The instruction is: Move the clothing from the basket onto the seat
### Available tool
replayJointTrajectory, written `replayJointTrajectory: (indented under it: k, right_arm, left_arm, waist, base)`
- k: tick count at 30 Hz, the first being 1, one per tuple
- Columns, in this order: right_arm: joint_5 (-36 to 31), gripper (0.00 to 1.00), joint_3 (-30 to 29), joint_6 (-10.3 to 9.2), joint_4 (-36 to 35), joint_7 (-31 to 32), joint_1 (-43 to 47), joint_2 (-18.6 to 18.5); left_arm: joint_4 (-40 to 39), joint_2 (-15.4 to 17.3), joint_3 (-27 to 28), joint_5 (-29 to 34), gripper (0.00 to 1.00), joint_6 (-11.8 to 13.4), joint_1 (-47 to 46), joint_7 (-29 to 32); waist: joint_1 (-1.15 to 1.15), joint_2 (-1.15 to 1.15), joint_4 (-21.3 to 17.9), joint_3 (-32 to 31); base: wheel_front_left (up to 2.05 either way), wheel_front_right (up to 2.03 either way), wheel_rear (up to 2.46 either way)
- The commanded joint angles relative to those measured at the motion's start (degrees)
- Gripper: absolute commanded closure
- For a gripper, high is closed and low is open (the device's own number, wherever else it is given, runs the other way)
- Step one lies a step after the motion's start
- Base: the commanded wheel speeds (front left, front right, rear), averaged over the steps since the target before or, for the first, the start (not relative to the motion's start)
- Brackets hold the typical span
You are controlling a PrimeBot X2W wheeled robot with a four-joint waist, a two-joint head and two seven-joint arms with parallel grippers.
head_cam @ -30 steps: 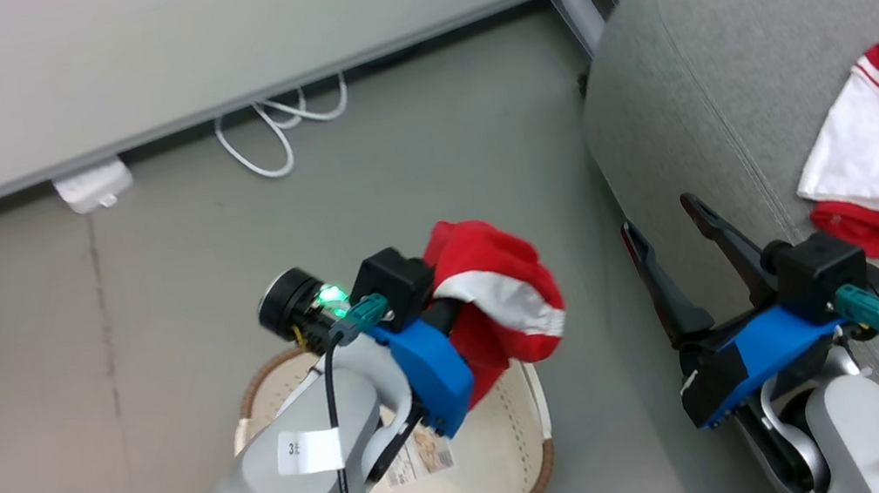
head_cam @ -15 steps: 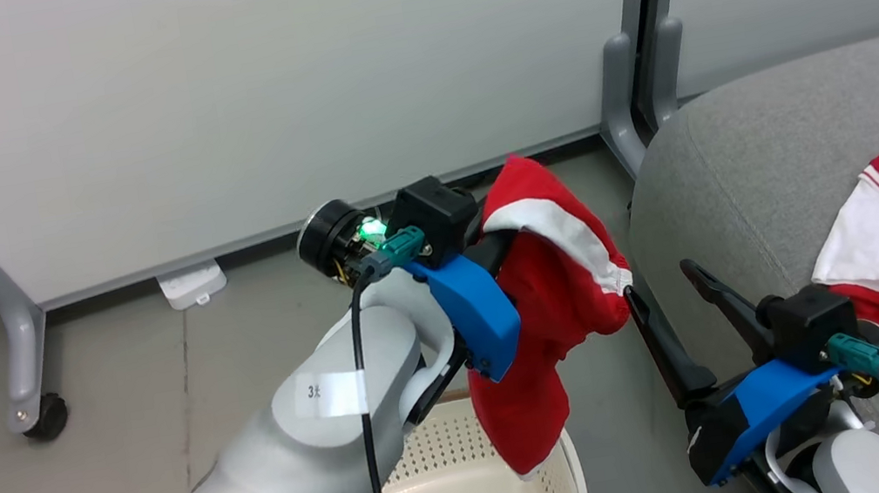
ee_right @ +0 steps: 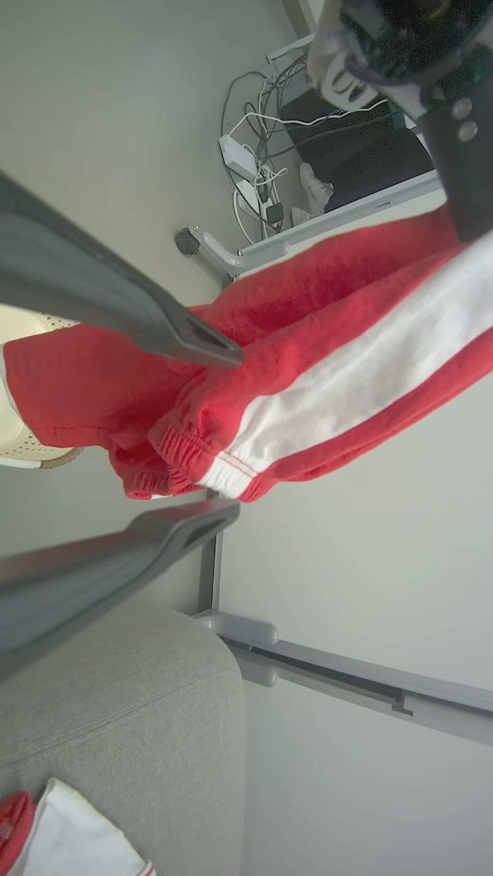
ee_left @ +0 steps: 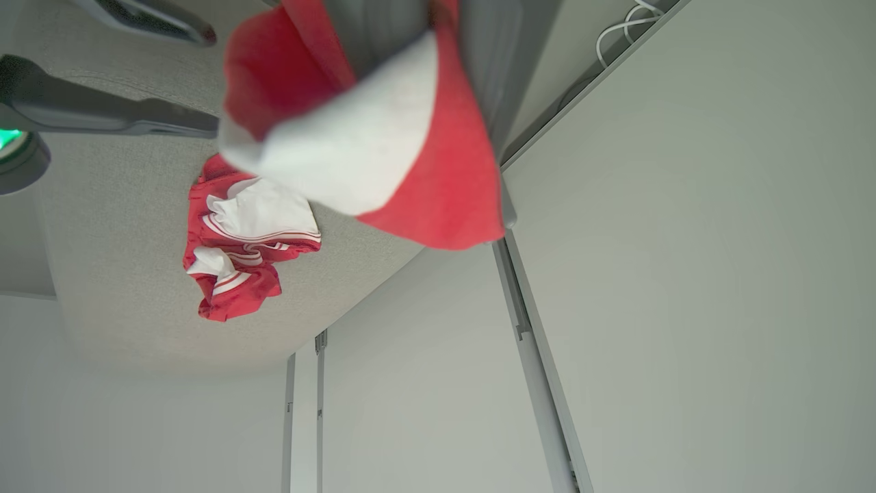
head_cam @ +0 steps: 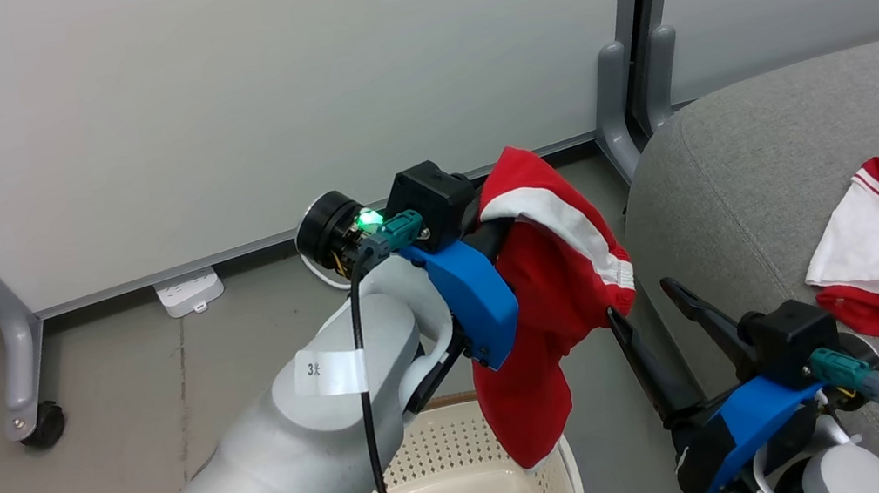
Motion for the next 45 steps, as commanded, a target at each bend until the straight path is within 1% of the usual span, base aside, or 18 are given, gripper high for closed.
replayJointTrajectory:
  k: [1, 7, 12, 20, 27, 28, 29, 30, 37, 45]
  right_arm:
    - [0.3, 0.00, 0.3, 0.03, -0.2, 0.2, 0.6, -0.1]
    - [0.3, 0.00, 2.0, 0.02, 0.7, 1.1, -1.5, -0.1]
    - [0.6, 0.00, 3.5, 0.03, 3.6, 1.0, -5.3, -0.1]
    - [1.3, 0.00, 5.2, 0.02, 13.8, -1.4, -14.0, -0.1]
    - [4.1, 0.00, 7.8, 0.03, 23.3, -4.0, -20.9, -0.1]
    - [4.8, 0.29, 8.3, 0.02, 24.5, -4.1, -21.7, -0.1]
    - [5.5, 0.82, 8.7, 0.02, 25.7, -4.4, -22.6, -0.1]
    - [6.2, 1.00, 9.4, 0.02, 26.8, -4.5, -23.3, -0.1]
    - [9.7, 1.00, 12.4, 0.02, 31.6, -6.5, -25.1, -0.1]
    - [11.9, 1.00, 14.2, 0.02, 34.4, -8.2, -26.0, -0.1]
  left_arm:
    - [0.2, 0.0, 0.1, -0.1, 1.00, -0.1, -0.5, -0.3]
    - [0.4, -0.1, 0.2, 0.0, 1.00, -0.1, -0.2, -0.3]
    - [0.0, -0.2, 0.2, 0.1, 1.00, -0.1, -0.1, -0.3]
    - [-0.6, -0.4, -0.2, 0.2, 1.00, -0.1, -0.4, -0.3]
    - [-0.9, -0.4, -1.0, -0.5, 1.00, -0.1, -0.2, -0.3]
    - [-0.9, -0.5, -1.1, -0.6, 1.00, -0.1, -0.2, -0.3]
    - [-0.9, -0.5, -1.1, -0.6, 1.00, -0.1, -0.2, -0.3]
    - [-0.9, -0.5, -1.2, -0.7, 1.00, -0.1, -0.3, -0.3]
    - [-0.9, -0.5, -0.9, -0.7, 1.00, -0.1, -0.1, -0.3]
    - [-0.4, -0.5, -0.7, -0.7, 1.00, -0.1, 0.6, -0.3]
  waist:
    - [0.00, -0.01, 0.0, 0.1]
    - [0.00, -0.01, -0.1, 0.6]
    - [0.00, -0.01, 0.1, 1.0]
    - [0.00, -0.01, 0.8, 1.7]
    - [0.00, -0.01, 1.1, 1.4]
    - [0.00, -0.01, 1.1, 1.3]
    - [0.00, -0.01, 1.0, 1.3]
    - [0.00, -0.01, 1.0, 1.3]
    - [0.00, -0.01, 0.8, 0.9]
    - [0.00, -0.01, -0.1, 0.4]
  base:
    - [0.00, 0.00, 0.00]
    - [0.00, 0.00, 0.00]
    - [0.00, 0.00, 0.00]
    - [0.00, 0.00, 0.00]
    - [0.00, 0.00, 0.00]
    - [0.00, 0.00, 0.00]
    - [0.00, 0.00, 0.00]
    - [0.00, 0.00, 0.00]
    - [0.00, 0.00, 0.00]
    - [0.00, 0.00, 0.00]
